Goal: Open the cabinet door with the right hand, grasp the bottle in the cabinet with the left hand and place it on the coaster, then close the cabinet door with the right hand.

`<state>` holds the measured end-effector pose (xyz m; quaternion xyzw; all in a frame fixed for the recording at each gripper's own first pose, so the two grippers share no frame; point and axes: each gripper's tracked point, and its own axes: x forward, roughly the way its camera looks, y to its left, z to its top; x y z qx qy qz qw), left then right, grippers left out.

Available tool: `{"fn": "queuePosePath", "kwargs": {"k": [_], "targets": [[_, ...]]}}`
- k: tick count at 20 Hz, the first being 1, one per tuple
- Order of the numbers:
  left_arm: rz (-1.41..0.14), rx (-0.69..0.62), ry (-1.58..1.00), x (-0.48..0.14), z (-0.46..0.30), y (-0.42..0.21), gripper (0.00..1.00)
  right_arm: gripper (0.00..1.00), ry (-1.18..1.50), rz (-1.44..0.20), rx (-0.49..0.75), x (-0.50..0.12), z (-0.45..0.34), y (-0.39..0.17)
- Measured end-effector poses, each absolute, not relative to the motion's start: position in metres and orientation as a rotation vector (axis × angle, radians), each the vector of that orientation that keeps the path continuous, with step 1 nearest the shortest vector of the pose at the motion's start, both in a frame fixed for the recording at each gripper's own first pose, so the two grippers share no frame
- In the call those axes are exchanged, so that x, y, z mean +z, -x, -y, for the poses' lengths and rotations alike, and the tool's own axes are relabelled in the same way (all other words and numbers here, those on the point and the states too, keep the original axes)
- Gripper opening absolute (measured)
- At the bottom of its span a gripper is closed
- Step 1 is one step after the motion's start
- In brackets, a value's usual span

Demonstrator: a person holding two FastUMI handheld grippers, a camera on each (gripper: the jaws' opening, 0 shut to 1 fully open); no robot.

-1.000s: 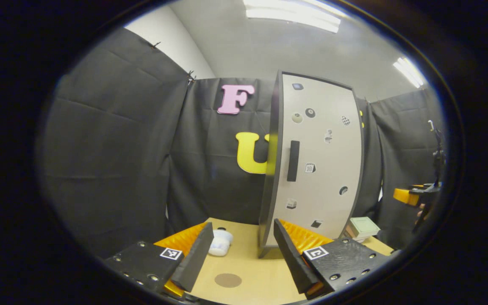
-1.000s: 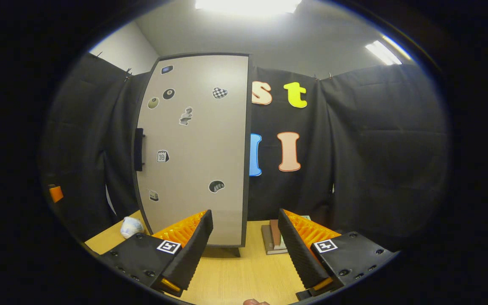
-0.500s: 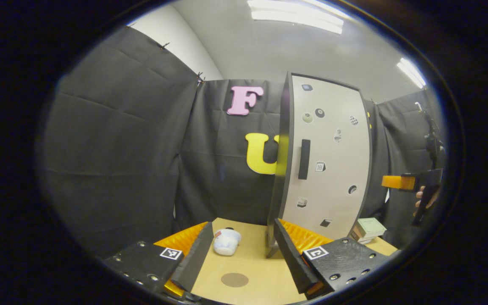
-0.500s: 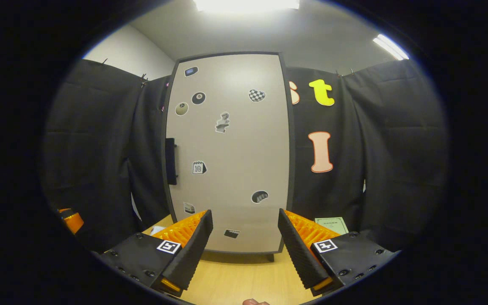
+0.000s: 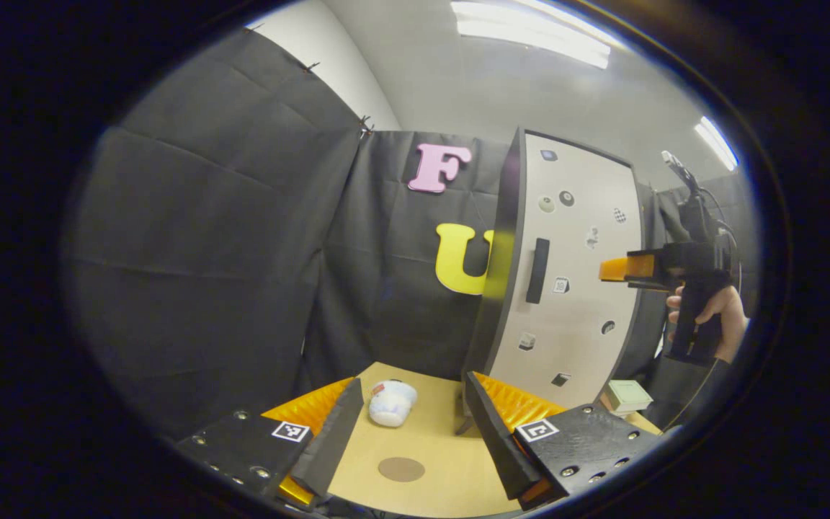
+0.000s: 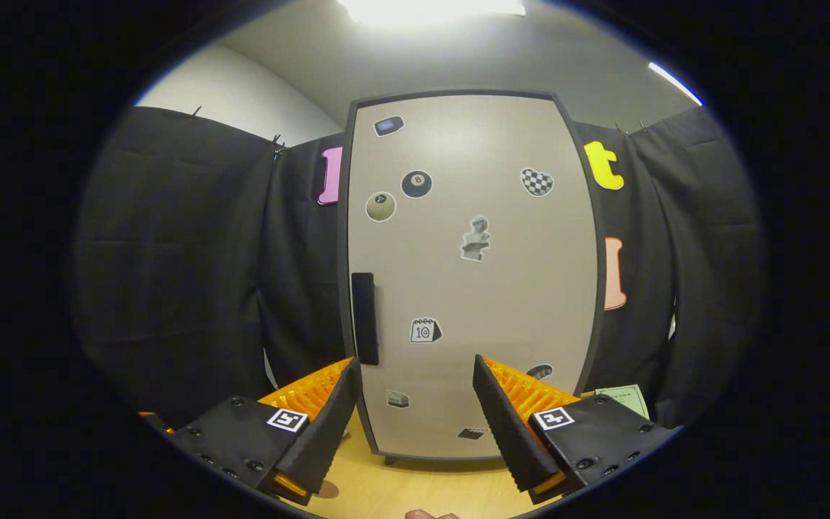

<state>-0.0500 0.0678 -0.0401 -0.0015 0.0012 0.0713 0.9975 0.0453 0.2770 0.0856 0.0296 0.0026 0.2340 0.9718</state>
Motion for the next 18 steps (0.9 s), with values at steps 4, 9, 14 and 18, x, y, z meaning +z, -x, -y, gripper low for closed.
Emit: {"fn": "queuePosePath", "kwargs": {"k": [4,9,14,18], "targets": [[-0.015,0.161,-0.008,-0.045,-0.087,0.055,0.88,0.98,-0.086,-0.01,0.48,0.101,-0.311,-0.064],[-0.021,0.189,-0.014,-0.047,-0.104,0.05,0.88,0.98,-0.084,0.029,0.467,0.122,-0.346,-0.093],[-0.039,0.217,-0.019,-0.055,-0.125,0.043,0.88,0.98,-0.054,-0.011,0.455,0.112,-0.376,-0.116],[-0.039,0.224,-0.047,-0.053,-0.136,0.038,0.87,0.98,-0.024,-0.027,0.415,0.103,-0.385,-0.135]]}}
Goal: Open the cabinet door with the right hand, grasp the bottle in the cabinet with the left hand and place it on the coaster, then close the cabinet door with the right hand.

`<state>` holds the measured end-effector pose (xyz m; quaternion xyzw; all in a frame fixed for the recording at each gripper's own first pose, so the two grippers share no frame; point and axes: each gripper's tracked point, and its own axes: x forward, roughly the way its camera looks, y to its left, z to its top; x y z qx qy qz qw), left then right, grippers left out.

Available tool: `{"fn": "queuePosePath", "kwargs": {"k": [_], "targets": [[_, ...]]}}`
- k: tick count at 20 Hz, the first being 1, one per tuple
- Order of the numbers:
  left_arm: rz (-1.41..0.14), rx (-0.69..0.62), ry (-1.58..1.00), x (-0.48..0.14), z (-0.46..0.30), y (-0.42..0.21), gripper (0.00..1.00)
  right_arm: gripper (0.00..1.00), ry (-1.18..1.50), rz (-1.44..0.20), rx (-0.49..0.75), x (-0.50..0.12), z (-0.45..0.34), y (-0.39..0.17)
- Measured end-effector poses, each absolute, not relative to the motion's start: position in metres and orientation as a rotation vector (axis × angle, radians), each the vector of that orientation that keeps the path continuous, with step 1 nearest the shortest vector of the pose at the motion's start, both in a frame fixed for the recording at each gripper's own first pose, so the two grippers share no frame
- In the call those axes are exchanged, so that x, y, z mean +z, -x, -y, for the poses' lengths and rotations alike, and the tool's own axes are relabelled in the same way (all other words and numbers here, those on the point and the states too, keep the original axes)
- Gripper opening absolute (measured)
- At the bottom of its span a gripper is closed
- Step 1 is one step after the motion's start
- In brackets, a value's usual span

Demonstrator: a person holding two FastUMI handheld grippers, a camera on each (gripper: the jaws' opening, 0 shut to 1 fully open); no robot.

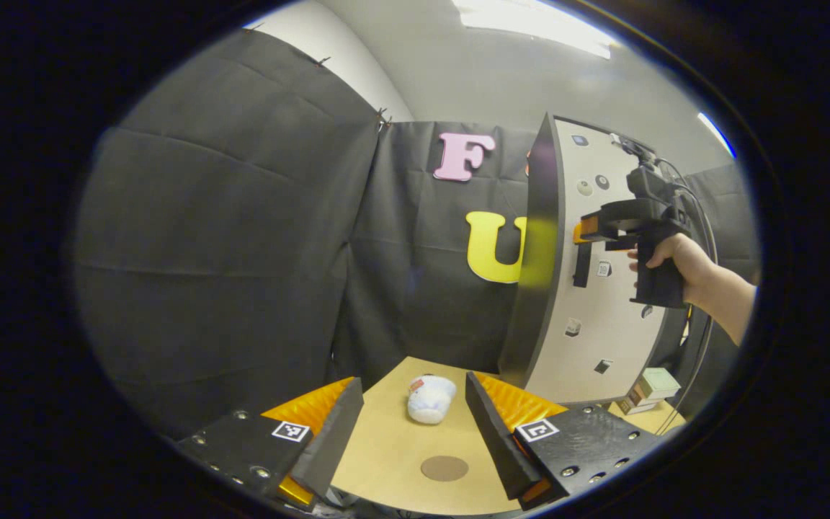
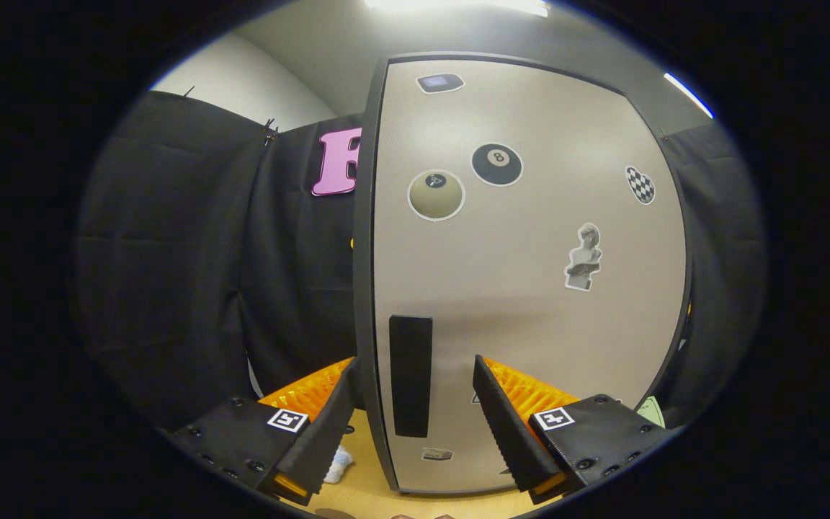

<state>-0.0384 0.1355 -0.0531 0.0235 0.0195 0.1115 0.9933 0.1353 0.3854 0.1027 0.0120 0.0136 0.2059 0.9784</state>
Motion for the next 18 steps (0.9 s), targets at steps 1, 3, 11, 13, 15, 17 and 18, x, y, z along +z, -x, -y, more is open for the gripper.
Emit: {"fn": "queuePosePath", "kwargs": {"k": [1,3,11,13,15,17,18], "targets": [[-0.037,0.231,-0.062,-0.052,-0.138,0.038,0.87,0.98,-0.023,-0.043,0.41,0.1,-0.387,-0.141],[-0.025,0.259,-0.097,-0.05,-0.144,0.039,0.86,0.97,-0.031,-0.085,0.407,0.092,-0.39,-0.151],[-0.07,0.272,-0.103,-0.066,-0.147,0.05,0.88,0.35,-0.017,-0.138,0.388,0.08,-0.401,-0.157],[-0.069,0.268,-0.109,-0.065,-0.146,0.052,0.88,0.32,-0.028,-0.151,0.367,0.079,-0.4,-0.157],[-0.068,0.265,-0.124,-0.063,-0.145,0.054,0.89,0.31,-0.047,-0.162,0.36,0.079,-0.4,-0.157],[-0.076,0.26,-0.134,-0.063,-0.141,0.058,0.88,0.32,-0.034,-0.147,0.358,0.079,-0.399,-0.158],[-0.084,0.257,-0.137,-0.063,-0.137,0.061,0.88,0.29,-0.034,-0.141,0.361,0.08,-0.399,-0.156]]}}
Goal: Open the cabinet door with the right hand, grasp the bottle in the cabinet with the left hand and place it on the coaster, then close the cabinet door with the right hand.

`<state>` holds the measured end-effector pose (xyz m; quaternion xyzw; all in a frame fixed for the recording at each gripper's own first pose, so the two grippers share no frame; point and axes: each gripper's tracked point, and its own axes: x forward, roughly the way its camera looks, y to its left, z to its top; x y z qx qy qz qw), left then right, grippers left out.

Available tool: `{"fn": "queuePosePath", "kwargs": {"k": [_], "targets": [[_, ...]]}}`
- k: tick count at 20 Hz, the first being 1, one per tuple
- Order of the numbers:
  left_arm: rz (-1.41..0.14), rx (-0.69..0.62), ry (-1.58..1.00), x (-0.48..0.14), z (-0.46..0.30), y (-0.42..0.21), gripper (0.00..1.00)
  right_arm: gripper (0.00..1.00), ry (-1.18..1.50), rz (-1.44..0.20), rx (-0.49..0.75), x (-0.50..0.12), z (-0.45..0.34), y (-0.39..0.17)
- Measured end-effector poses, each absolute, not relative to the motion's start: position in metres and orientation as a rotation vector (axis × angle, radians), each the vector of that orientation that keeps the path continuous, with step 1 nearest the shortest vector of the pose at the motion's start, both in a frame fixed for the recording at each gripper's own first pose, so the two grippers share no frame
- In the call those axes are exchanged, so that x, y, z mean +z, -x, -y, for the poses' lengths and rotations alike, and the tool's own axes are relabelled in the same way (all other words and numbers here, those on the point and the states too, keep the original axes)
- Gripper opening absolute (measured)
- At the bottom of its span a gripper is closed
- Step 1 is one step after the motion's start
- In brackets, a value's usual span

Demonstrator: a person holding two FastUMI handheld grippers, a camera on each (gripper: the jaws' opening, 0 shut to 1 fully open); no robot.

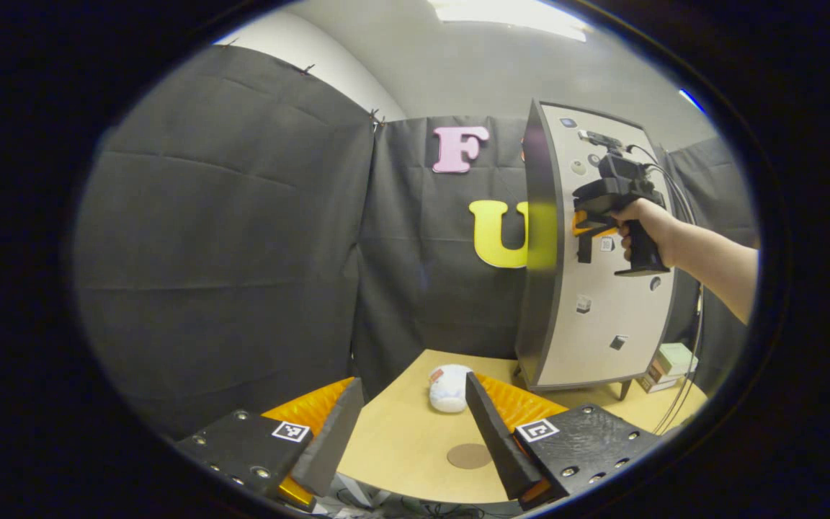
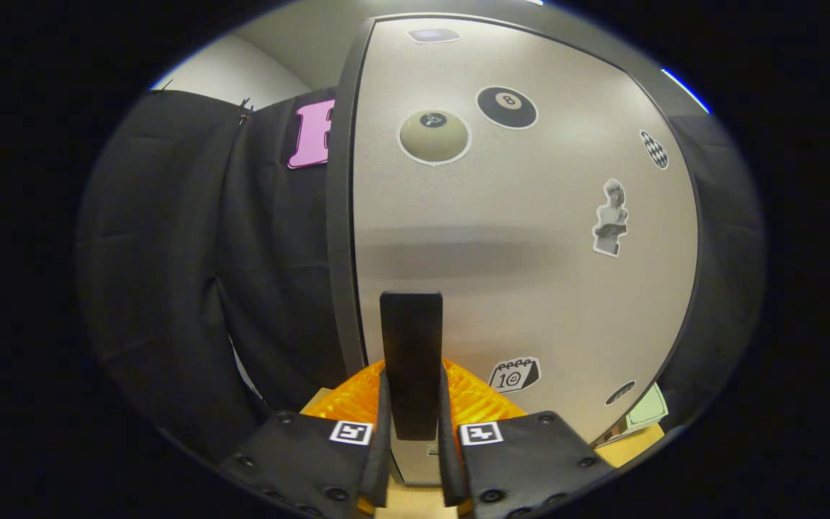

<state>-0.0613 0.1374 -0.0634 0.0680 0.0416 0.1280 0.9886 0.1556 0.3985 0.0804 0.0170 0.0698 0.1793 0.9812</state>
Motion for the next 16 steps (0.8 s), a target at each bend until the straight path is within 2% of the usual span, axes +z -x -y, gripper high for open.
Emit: {"fn": "queuePosePath", "kwargs": {"k": [3,6,7,15,16], "targets": [[-0.085,0.24,-0.142,-0.062,-0.127,0.073,0.88,0.17,0.004,-0.123,0.39,0.079,-0.399,-0.155],[-0.094,0.228,-0.154,-0.067,-0.119,0.075,0.88,0.12,0.032,-0.125,0.438,0.08,-0.399,-0.151],[-0.094,0.225,-0.155,-0.067,-0.115,0.075,0.88,0.07,0.026,-0.129,0.454,0.076,-0.398,-0.152],[-0.086,0.194,-0.137,-0.072,-0.083,0.094,0.87,0.05,0.02,-0.112,0.573,0.078,-0.387,-0.13],[-0.09,0.192,-0.134,-0.074,-0.081,0.096,0.87,0.07,0.018,-0.116,0.59,0.078,-0.385,-0.128]]}}
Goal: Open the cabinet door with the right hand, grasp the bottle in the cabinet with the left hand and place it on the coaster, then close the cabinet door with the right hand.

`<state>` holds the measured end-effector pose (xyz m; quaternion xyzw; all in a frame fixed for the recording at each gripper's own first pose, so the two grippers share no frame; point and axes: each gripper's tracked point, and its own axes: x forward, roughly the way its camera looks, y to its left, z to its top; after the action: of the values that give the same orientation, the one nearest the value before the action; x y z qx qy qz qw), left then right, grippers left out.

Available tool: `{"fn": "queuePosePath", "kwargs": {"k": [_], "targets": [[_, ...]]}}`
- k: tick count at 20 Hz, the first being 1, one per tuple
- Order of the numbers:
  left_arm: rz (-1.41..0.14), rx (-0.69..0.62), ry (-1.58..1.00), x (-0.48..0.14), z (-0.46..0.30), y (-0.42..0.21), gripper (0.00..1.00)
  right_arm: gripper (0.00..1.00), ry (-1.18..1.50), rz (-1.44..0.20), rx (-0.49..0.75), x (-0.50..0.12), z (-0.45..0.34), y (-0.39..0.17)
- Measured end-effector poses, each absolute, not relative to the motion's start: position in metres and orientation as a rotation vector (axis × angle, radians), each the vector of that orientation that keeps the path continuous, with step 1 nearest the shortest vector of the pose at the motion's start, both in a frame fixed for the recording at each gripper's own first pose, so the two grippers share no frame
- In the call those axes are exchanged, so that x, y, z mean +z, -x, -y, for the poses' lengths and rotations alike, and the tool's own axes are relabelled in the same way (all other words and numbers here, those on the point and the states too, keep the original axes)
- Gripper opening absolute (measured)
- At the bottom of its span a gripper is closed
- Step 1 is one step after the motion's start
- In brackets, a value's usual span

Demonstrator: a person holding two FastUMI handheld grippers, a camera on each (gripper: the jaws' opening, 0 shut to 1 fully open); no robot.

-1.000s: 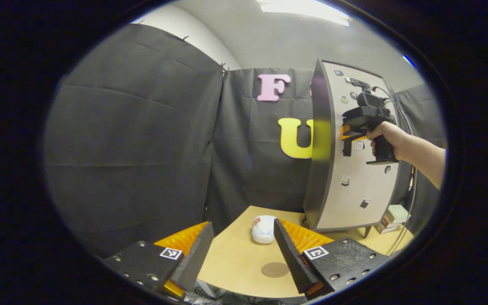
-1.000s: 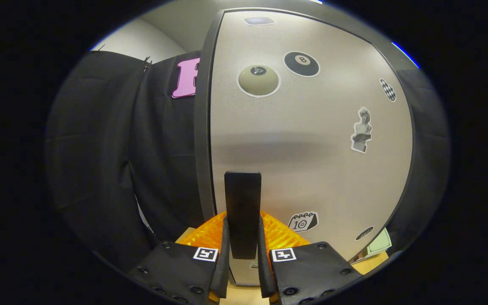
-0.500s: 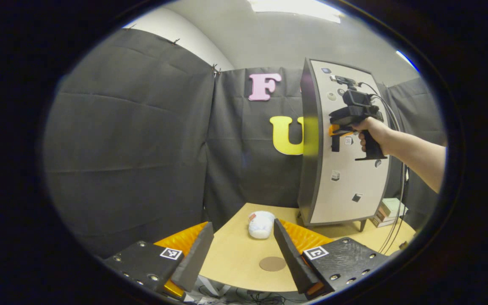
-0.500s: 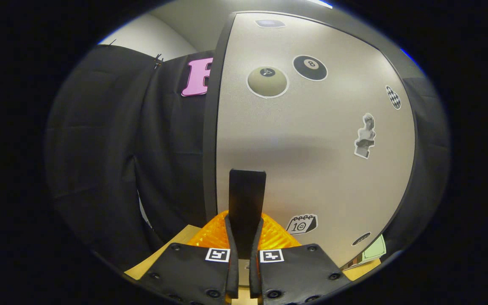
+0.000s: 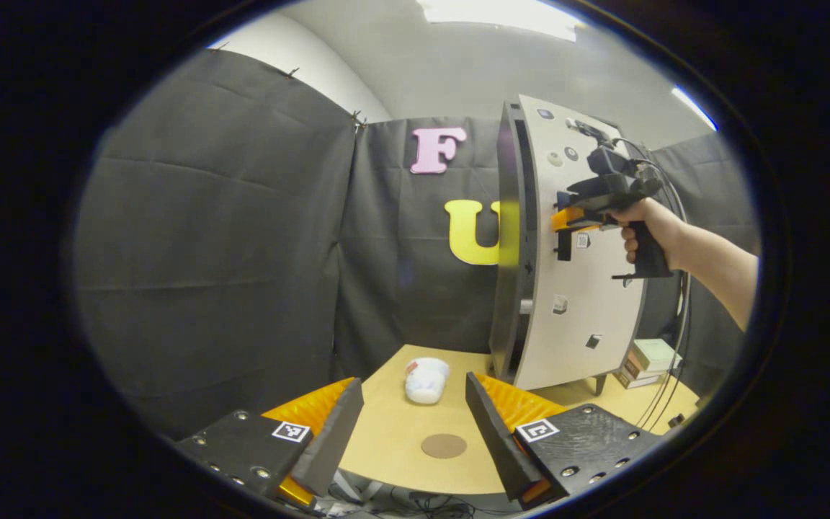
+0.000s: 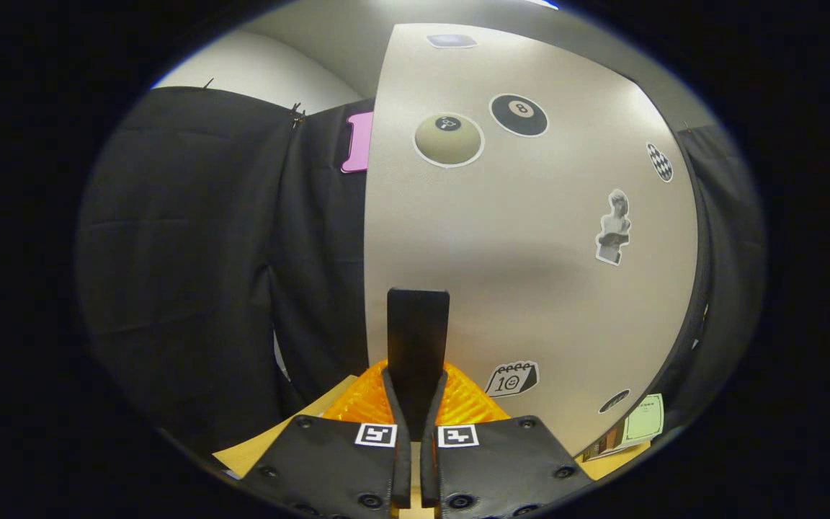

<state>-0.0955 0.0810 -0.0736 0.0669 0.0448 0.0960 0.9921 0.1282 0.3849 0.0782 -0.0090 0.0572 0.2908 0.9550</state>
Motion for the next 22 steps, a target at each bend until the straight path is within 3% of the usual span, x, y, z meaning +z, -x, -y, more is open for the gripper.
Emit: {"fn": "queuePosePath", "kwargs": {"k": [10,22], "targets": [[-0.097,0.202,-0.133,-0.073,-0.075,0.094,0.87,0.07,0.028,-0.089,0.683,0.076,-0.364,-0.11],[-0.132,0.11,-0.13,-0.089,-0.029,0.073,0.87,0.07,-0.002,-0.092,0.766,0.075,-0.341,-0.087]]}}
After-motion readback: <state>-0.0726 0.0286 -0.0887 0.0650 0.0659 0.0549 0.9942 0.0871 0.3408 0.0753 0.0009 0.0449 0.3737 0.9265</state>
